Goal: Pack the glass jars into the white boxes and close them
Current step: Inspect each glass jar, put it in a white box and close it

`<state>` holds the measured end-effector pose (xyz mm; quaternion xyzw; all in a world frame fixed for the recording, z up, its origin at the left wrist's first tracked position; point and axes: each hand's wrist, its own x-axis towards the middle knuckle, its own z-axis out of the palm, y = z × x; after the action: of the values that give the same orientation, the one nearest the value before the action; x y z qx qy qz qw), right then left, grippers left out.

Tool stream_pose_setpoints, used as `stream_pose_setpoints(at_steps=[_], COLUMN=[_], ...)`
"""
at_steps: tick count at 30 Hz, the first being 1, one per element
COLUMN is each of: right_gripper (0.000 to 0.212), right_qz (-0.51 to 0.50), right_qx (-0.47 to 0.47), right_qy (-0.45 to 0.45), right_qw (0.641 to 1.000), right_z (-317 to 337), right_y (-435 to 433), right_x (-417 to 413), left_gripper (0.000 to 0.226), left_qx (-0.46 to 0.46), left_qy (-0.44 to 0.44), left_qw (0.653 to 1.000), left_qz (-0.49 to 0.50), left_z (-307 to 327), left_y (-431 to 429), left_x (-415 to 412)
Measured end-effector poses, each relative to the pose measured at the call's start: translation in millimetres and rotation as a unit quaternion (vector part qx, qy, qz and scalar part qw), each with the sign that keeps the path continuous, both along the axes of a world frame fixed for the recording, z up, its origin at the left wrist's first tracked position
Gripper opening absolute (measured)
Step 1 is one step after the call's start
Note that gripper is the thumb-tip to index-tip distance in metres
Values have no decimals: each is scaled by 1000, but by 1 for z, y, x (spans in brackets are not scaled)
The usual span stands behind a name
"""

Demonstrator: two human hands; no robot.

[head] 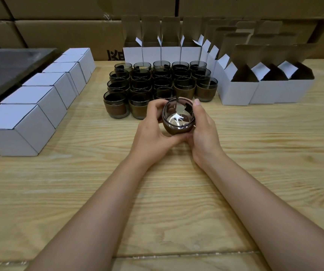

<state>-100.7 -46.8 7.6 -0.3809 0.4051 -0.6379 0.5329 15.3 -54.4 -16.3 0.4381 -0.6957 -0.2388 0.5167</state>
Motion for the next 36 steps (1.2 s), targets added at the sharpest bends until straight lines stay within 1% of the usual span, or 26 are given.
stream_pose_setpoints(at_steps=[3, 7, 9, 11, 13, 15, 17, 21, 25, 29, 33, 36], right_gripper=[32, 24, 23, 23, 28, 40, 47, 46, 57, 46, 47, 43], right_qz=[15, 47, 67, 80, 86, 99, 119, 154, 172, 180, 162, 138], right_qx=[-29, -61, -72, -65, -48, -42, -40, -20, -8, -16, -20, -24], right_qy=[16, 53, 48, 40, 34, 15, -9, -51, -60, -54, -46, -18], right_qw=[999, 996, 994, 994, 995, 994, 992, 987, 983, 982, 985, 990], right_z=[0, 1, 2, 2, 3, 4, 5, 7, 8, 10, 8, 7], right_y=[1, 2, 3, 3, 3, 4, 4, 3, 3, 4, 3, 2], right_x=[-1, -4, -7, -8, -9, -9, -11, -17, -21, -21, -20, -20], left_gripper=[81, 80, 81, 80, 78, 76, 73, 71, 72, 70, 76, 82], left_qx=[1, -4, -7, -9, -18, -32, -48, -73, -79, -71, -47, -21], left_qy=[0, 5, 9, 14, 16, 14, 7, -16, -25, -25, -14, 0], left_qw=[1000, 1000, 1000, 1000, 1000, 999, 999, 996, 996, 996, 998, 999], left_qz=[5, 16, 11, 6, 8, 13, 24, 40, 41, 44, 40, 27], left_z=[-1, -1, 0, 1, 2, 2, 2, 3, 4, 5, 3, 0], left_y=[-2, -1, -1, -2, -3, -3, -3, -3, -2, -2, -3, -4], left_x=[0, 1, 1, 1, 1, 2, 2, 3, 3, 3, 3, 3])
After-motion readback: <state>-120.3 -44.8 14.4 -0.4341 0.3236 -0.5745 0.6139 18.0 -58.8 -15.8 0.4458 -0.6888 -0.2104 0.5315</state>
